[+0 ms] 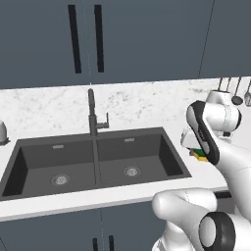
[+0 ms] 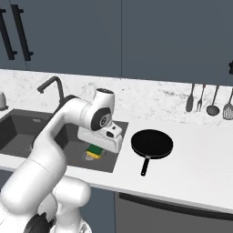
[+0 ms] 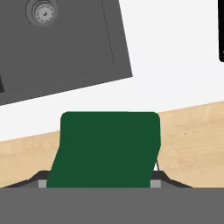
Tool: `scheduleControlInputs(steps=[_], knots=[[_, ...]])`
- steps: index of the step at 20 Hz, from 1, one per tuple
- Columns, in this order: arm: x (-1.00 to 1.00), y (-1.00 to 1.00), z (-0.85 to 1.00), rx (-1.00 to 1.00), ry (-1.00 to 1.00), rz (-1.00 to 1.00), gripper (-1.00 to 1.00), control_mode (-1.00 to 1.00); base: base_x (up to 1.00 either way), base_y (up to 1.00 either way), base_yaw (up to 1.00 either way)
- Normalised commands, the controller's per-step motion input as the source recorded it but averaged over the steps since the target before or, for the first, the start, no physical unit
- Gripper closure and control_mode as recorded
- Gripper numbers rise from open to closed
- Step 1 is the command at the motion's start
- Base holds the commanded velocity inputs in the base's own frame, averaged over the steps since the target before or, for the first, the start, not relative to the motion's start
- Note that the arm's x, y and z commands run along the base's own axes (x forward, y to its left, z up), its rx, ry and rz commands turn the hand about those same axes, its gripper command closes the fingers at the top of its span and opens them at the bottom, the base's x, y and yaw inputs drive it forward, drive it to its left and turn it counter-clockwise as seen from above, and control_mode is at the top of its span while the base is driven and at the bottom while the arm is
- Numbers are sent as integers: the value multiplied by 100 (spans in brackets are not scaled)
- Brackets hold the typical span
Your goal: Pick the pan and sponge and place them into the sink. Then turn on the water.
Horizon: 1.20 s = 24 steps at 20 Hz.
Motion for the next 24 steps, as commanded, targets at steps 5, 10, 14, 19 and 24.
scheduleControlInputs(steps=[5,10,14,19,24], knots=[[4,-43,-27,-7,0,0,100,-100,0,0,0],[13,-67,-25,-4,0,0,100,-100,0,0,0],[0,-46,-7,0,0,0,100,-100,0,0,0],[0,-25,0,-1,0,0,100,-100,0,0,0],[5,-36,-7,-2,0,0,100,-100,0,0,0]])
